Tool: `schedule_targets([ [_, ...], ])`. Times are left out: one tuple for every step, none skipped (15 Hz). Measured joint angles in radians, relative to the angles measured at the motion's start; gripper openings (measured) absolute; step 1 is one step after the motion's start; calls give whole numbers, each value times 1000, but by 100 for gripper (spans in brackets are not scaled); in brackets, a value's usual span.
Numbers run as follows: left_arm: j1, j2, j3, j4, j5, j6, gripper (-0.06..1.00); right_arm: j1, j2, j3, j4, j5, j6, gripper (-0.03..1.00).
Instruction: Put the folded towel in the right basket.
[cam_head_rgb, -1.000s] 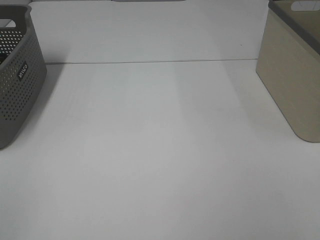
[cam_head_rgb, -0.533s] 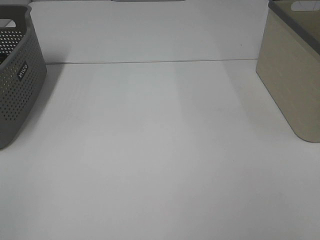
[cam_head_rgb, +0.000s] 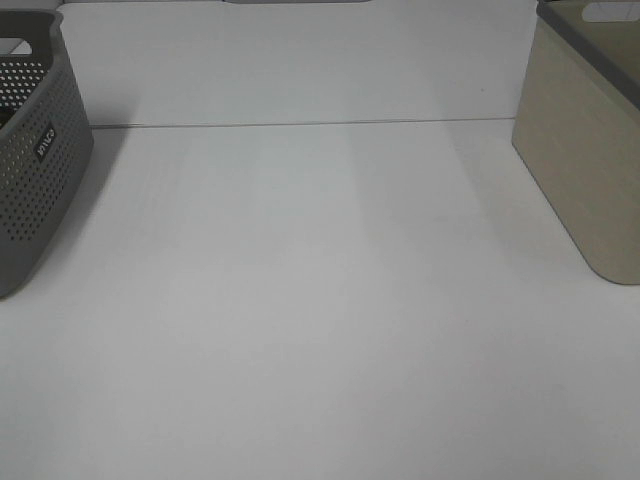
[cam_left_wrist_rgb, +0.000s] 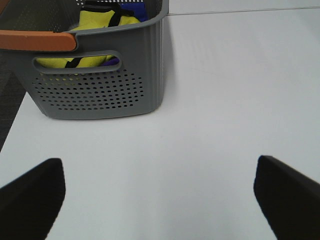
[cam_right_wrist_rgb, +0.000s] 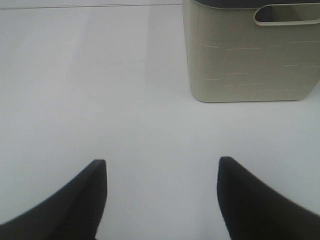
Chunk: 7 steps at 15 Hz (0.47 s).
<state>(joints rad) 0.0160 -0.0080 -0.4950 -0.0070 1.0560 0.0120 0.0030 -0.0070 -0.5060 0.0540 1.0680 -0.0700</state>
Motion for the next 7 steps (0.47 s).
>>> schedule_targets([
  [0,0,0,0,0,0,97,0,0,0,0,0,0,61],
  [0,0,0,0,0,0,97,0,0,0,0,0,0,61],
  [0,0,0,0,0,0,97,0,0,0,0,0,0,61],
  [0,0,0,0,0,0,97,0,0,0,0,0,0,61],
  [0,0,0,0,0,0,97,0,0,0,0,0,0,61],
  [0,0,0,0,0,0,97,0,0,1,0,0,0,61],
  [0,0,0,0,0,0,97,0,0,1,0,0,0,61],
])
